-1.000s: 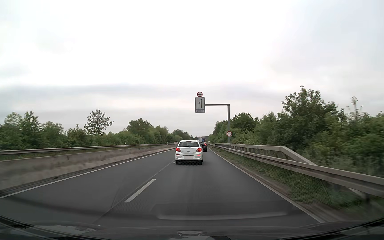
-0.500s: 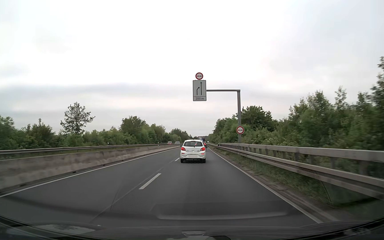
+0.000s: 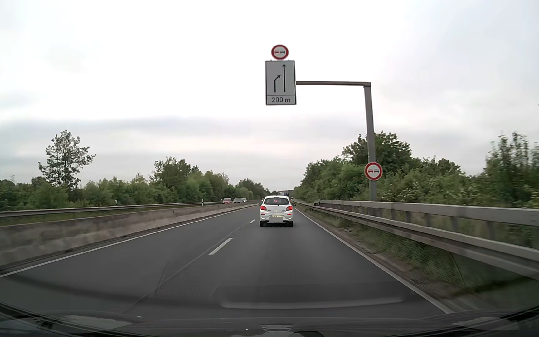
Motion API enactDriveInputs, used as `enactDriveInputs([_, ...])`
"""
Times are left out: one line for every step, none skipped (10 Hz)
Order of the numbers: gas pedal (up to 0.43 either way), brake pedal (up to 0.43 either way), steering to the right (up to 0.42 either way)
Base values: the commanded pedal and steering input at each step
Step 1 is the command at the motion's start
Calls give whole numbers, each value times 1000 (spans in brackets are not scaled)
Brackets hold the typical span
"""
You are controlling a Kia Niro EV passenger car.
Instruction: Follow the waypoints while adhering to traffic rules and regulations
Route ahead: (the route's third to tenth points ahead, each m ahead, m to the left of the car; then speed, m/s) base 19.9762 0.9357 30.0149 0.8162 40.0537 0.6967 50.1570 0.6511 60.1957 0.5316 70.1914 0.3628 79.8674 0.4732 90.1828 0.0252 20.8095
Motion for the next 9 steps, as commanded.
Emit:
enactDriveInputs([228, 0, -3])
enactDriveInputs([228, 0, -3])
enactDriveInputs([228, 0, -2])
enactDriveInputs([228, 0, 0])
enactDriveInputs([228, 0, 0])
enactDriveInputs([228, 0, 0])
enactDriveInputs([228, 0, 0])
enactDriveInputs([228, 0, 0])
enactDriveInputs([228, 0, 1])
